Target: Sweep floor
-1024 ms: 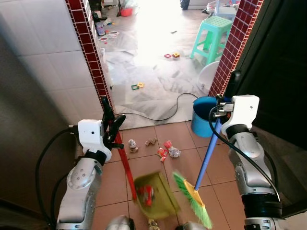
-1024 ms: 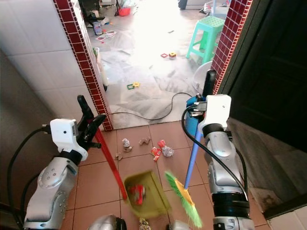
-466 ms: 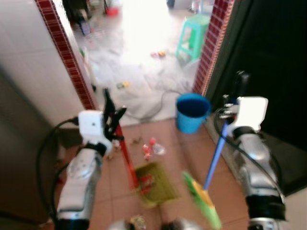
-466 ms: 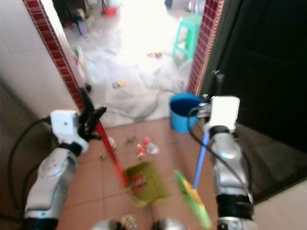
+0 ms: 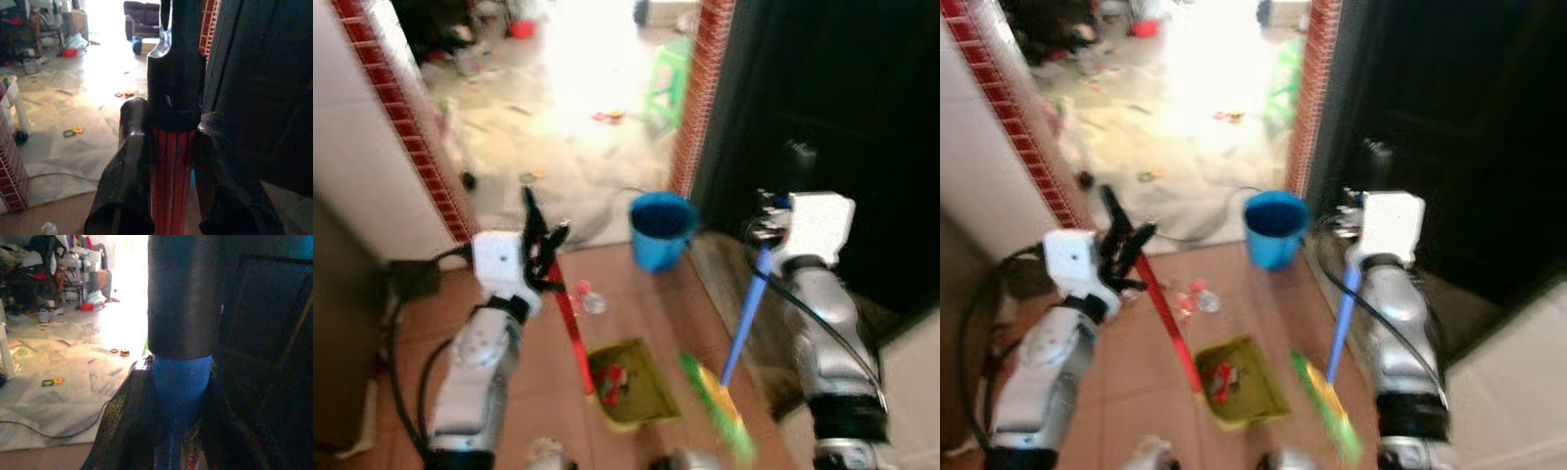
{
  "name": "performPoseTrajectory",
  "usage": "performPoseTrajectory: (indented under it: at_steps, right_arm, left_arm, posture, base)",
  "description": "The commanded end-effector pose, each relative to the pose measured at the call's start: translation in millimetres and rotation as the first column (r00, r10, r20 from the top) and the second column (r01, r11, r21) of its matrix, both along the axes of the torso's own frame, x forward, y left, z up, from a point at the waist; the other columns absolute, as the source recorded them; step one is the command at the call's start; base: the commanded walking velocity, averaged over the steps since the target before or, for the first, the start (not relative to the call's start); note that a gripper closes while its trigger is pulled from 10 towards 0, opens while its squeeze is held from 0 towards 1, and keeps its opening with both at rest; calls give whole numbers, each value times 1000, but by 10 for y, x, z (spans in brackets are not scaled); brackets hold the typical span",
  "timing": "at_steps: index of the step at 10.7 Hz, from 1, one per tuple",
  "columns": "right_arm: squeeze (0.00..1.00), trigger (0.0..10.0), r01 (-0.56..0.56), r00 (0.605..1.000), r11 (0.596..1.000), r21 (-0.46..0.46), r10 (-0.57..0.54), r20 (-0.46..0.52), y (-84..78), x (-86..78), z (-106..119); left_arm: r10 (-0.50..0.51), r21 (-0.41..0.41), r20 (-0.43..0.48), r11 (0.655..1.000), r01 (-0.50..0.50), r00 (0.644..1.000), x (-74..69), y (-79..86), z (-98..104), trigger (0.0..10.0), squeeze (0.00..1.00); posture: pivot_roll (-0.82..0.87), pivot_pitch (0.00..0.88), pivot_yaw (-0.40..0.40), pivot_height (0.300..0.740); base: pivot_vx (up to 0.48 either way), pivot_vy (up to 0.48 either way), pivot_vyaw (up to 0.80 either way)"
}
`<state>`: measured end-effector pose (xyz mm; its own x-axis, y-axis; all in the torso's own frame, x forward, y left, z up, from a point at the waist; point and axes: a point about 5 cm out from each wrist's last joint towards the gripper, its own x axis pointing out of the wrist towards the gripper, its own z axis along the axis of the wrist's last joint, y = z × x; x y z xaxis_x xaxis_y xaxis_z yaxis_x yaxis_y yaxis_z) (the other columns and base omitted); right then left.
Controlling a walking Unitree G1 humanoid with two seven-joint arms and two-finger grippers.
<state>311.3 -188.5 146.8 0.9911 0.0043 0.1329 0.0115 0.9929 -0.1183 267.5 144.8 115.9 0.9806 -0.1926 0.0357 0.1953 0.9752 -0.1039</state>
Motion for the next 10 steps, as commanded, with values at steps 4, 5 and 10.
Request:
performPoseTrajectory:
  at_steps: [4, 5, 10]
  right_arm:
    - [0, 10000, 4, 998, 1000, -17, -3, 60, -67, 55, 149]
    - [0, 10000, 7, 998, 1000, -25, -5, 59, -85, 59, 153]
    - [0, 10000, 4, 999, 999, -36, -3, 34, -43, 12, 35]
  left_arm:
    - [38, -12, 125, 999, -37, 991, 124, -15, 252, 10000, 0]
    - [58, -23, 137, 998, -55, 989, 130, 20, 281, 10000, 0]
    - [79, -46, 207, 996, -71, 975, 164, 43, 433, 10000, 0]
  posture:
    - [-96, 0, 40, 740]
    - [-96, 0, 39, 740]
    - [-91, 0, 39, 740]
  base:
    - [0, -80, 0]
    - [0, 0, 0]
    - [250, 293, 0]
